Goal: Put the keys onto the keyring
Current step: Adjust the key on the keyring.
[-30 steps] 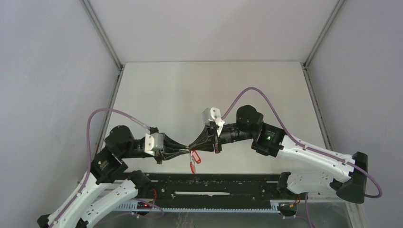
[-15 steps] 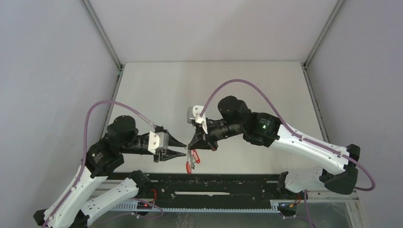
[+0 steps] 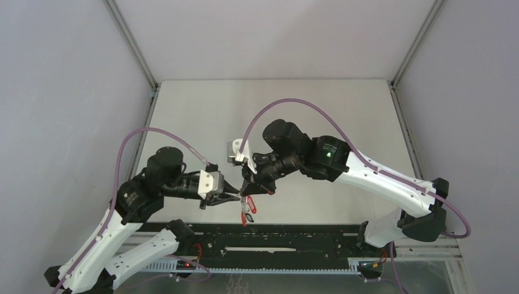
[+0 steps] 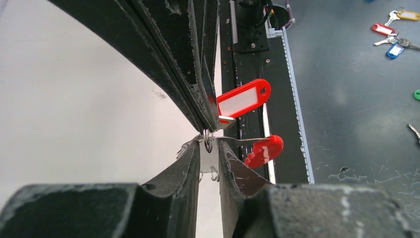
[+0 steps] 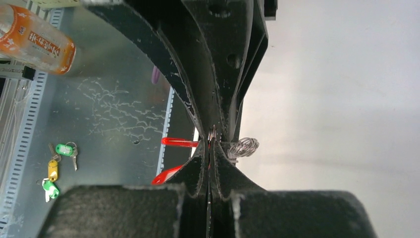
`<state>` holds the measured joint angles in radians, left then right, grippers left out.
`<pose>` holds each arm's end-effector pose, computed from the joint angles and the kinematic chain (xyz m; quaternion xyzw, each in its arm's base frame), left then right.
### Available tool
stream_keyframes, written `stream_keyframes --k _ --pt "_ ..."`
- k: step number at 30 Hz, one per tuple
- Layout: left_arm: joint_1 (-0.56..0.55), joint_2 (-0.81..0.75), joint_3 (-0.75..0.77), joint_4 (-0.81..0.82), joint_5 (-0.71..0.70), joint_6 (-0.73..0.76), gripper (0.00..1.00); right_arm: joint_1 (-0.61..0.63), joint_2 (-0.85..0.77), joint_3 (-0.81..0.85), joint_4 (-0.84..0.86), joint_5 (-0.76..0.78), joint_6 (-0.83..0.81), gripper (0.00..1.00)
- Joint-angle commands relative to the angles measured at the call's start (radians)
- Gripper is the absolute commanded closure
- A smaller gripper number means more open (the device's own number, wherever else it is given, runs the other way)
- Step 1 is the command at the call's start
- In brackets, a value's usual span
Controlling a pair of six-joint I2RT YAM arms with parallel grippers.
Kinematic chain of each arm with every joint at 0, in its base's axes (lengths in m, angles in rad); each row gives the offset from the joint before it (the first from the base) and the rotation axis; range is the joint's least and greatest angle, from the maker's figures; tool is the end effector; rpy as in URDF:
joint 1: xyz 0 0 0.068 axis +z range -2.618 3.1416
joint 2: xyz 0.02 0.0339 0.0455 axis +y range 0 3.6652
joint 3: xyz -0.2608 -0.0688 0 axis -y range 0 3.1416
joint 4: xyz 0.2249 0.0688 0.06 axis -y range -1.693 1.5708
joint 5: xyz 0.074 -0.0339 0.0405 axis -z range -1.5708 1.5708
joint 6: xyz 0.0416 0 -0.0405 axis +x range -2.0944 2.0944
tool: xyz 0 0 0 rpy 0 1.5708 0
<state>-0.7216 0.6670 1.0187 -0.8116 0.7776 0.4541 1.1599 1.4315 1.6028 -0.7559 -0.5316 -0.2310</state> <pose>0.0546 -0.0869 0.3626 0.6024 0.5434 -0.3843 0.4407 0.0952 0.2713 0.4086 -0.6400 0.5729 0.4115 0.3047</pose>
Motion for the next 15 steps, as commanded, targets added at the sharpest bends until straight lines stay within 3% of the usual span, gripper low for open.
stream_keyframes --k 1,9,15 --pt "-0.005 0.002 0.049 0.016 0.012 0.013 0.74 0.014 0.033 0.091 -0.058 -0.002 -0.022 1.00" --pt "-0.005 -0.011 0.051 0.014 0.009 0.012 0.75 0.022 0.065 0.140 -0.094 0.002 -0.019 1.00" --pt "-0.006 -0.009 0.040 0.006 -0.007 0.040 0.99 0.026 0.093 0.180 -0.113 0.000 -0.021 1.00"
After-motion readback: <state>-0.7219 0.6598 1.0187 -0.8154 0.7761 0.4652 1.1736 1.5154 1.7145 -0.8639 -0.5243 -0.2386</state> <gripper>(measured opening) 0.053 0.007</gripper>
